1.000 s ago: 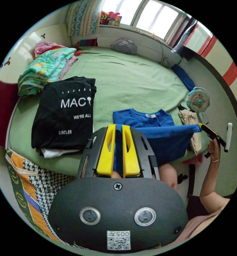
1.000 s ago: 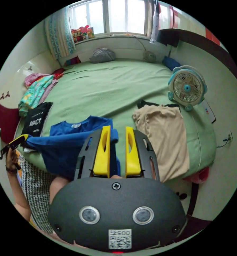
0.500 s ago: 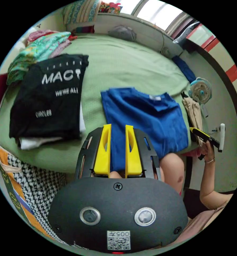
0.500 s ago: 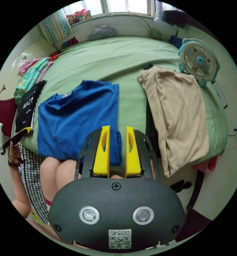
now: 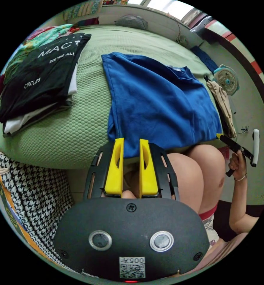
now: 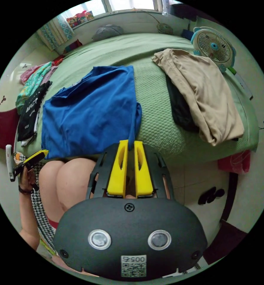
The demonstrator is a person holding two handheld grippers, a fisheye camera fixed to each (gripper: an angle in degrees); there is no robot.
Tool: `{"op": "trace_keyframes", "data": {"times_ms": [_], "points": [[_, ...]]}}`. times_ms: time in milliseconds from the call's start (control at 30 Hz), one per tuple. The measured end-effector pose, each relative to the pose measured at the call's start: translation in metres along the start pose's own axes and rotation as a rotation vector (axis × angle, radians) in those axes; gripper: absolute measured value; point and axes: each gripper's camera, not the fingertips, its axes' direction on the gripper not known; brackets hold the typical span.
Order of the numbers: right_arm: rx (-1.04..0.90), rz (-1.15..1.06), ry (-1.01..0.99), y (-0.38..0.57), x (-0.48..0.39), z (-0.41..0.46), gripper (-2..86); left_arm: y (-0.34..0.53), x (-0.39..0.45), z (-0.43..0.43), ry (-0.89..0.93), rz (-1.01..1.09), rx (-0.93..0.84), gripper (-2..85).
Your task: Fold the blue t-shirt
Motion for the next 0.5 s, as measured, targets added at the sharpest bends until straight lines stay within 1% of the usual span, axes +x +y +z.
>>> {"op": "trace_keyframes", "data": {"times_ms": [100,233,400,500], "points": [[0.007,-0.022,0.041,0.002,-0.002,-0.003,-0.5,-0.003,-0.002,0.005,0.02,-0.003,0.01,2.6],[0.015,-0.021,0.047,0.007,0.001,-0.002,-0.6,-0.001,-0.003,0.015,0.002,-0.016,0.038,1.5],[-0.014,0.002,0.097,0.011,-0.001,0.017,1.6,-0.002,-0.007,0.038,0.04,-0.04,0.019,2.8],[0.028,0.006,0.036,0.021,0.002,0.011,4.6,-0.001,-0.014,0.045,0.037,-0.097,0.031,4.4]]}}
